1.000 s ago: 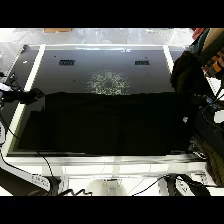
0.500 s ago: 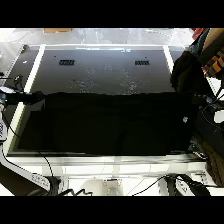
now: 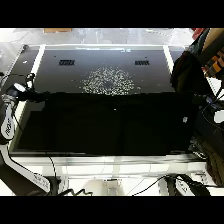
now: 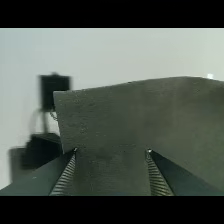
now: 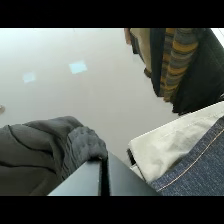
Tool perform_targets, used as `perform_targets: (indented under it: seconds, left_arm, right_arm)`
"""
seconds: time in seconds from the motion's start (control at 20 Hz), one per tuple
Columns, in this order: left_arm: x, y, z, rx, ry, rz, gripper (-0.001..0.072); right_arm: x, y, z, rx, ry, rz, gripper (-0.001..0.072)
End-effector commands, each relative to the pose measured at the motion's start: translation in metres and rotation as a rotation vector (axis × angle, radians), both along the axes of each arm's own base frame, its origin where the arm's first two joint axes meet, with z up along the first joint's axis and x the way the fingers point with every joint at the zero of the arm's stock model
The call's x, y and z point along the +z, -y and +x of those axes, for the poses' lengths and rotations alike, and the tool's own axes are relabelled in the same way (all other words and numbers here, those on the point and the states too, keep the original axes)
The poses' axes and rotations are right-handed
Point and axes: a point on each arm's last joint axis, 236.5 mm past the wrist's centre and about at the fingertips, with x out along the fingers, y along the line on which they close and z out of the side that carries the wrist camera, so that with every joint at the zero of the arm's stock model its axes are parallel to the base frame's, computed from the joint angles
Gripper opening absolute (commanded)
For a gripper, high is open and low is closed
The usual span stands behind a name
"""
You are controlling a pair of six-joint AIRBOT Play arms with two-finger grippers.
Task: Fold the clothes and pants, and hang the long-sleeved shirts on hangers.
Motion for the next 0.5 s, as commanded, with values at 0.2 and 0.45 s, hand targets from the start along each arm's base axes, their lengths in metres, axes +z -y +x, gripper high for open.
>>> perform_targets:
  seconds: [0.2,0.45]
  left_arm:
    - [0.001,-0.023,0.005,0.122,0.007,0.073,0.0564]
    - [0.023,-0.013,0.011,0.107,0.048,0.077,0.0608]
  right_arm:
    - [0.0,0.0,0.0,-0.001,0.001,0.001,0.0022]
    - [0.0,0.0,0.0,-0.001,0.001,0.001,0.0021]
